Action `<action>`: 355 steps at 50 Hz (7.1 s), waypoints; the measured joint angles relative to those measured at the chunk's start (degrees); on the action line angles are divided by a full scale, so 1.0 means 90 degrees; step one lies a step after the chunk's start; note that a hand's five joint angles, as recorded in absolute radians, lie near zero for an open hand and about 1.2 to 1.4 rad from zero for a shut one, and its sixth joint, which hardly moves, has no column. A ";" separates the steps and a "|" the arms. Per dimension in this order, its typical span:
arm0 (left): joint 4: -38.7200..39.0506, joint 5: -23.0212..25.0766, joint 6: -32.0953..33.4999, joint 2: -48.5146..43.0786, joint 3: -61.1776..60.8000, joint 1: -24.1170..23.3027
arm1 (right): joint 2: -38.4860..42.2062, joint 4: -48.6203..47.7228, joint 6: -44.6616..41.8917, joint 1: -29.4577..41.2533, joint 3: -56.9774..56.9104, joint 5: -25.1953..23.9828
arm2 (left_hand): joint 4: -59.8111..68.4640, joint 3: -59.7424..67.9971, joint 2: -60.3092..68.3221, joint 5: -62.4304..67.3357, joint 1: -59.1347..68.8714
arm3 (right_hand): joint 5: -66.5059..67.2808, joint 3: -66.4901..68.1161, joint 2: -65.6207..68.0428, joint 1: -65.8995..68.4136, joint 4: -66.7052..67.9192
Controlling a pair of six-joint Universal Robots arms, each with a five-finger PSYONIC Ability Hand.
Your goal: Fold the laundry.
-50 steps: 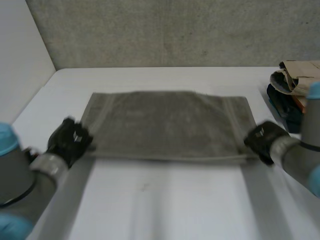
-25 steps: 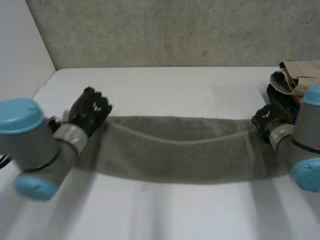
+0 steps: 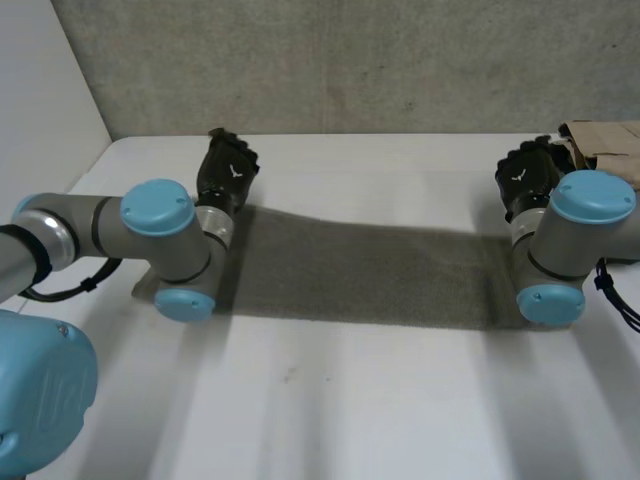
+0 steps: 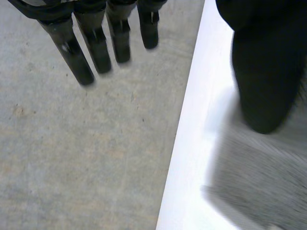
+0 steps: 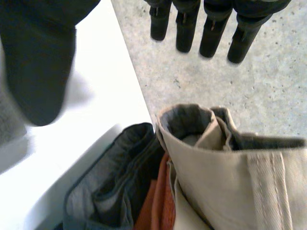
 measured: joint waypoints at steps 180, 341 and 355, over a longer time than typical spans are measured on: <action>-0.1663 -0.1401 -0.5077 0.2972 -0.3828 -0.1101 | -0.0024 0.3835 0.6525 0.2401 -0.0959 -0.2241 | -0.0442 -0.0476 -0.0418 -0.0363 -0.0033 | -0.0240 -0.0311 -0.0185 -0.0087 -0.0319; -0.3274 0.3837 -0.5814 0.4334 -0.1518 -0.0737 | -0.2790 0.3016 0.4059 -0.4502 0.0719 -0.3550 | -0.0442 -0.0476 -0.0418 -0.0365 -0.0051 | -0.0234 -0.0320 -0.0182 -0.0065 -0.0318; -0.3153 0.3432 -0.6083 0.4640 -0.1485 -0.0778 | -0.4306 0.1474 0.3422 -0.2822 0.1415 -0.1909 | -0.0442 -0.0476 -0.0418 -0.0365 -0.0051 | -0.0234 -0.0320 -0.0182 -0.0065 -0.0318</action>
